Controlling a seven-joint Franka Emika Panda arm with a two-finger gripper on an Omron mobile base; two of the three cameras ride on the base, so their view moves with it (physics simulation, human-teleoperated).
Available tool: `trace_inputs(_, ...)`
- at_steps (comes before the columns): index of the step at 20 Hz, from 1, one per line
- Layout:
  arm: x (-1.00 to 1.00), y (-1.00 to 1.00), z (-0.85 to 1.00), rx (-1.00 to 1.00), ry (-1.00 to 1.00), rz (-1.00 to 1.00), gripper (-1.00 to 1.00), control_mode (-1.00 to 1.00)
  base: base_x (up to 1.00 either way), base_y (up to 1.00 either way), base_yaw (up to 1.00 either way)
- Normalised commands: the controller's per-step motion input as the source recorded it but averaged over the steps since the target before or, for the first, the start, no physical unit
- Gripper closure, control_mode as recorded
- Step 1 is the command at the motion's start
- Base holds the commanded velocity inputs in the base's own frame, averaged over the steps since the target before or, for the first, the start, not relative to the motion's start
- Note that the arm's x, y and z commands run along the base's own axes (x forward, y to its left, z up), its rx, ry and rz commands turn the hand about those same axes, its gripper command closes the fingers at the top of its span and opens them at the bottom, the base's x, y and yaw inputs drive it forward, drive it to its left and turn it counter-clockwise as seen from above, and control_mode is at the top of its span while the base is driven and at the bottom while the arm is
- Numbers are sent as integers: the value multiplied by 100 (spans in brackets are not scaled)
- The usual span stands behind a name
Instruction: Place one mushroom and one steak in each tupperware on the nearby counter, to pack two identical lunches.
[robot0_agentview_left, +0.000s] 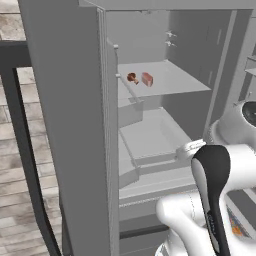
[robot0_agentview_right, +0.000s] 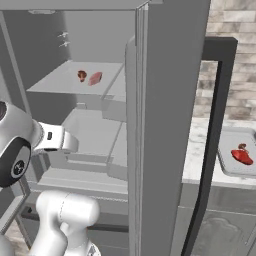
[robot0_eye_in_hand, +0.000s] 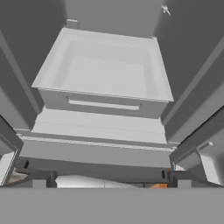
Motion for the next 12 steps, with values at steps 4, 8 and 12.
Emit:
trace_inputs(4, 21, 28, 30, 1, -11, 0, -100, -100, 0, 0, 0)
trace_inputs(8, 20, 3, 48, 8, 0, 0, -100, -100, 0, 0, 0)
trace_inputs(12, 25, 0, 48, 11, 3, 0, -100, -100, 0, 0, 0)
